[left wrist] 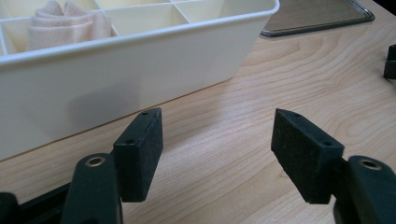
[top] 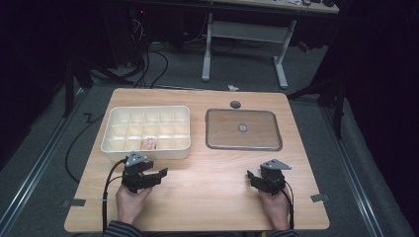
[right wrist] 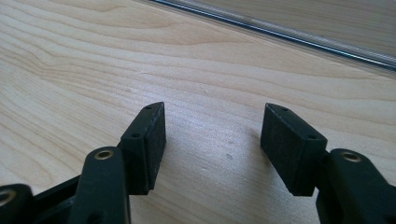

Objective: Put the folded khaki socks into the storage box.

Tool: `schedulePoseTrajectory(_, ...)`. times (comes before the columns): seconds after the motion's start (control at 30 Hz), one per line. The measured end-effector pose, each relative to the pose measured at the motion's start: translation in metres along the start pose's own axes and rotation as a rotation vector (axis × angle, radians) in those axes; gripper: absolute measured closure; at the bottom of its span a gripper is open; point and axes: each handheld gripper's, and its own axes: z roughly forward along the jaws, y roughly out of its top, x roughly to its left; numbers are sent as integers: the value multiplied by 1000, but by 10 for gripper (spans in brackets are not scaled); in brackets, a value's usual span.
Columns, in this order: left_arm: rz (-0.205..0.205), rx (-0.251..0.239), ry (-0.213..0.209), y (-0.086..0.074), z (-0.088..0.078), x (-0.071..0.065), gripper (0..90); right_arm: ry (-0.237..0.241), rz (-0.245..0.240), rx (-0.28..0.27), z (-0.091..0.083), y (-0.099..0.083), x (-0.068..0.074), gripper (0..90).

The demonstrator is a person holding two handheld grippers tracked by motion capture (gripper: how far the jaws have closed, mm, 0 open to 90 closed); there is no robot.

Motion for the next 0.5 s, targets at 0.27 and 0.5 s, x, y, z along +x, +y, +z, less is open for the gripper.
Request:
schedulePoseTrajectory(0.27, 8, 6, -13, -1, 5, -3, 346, 1, 0, 0, 0, 0, 0, 406)
schedulePoseTrajectory(0.5, 16, 19, 1, -4, 11, -3, 346, 0, -1, -1, 0, 0, 0, 406)
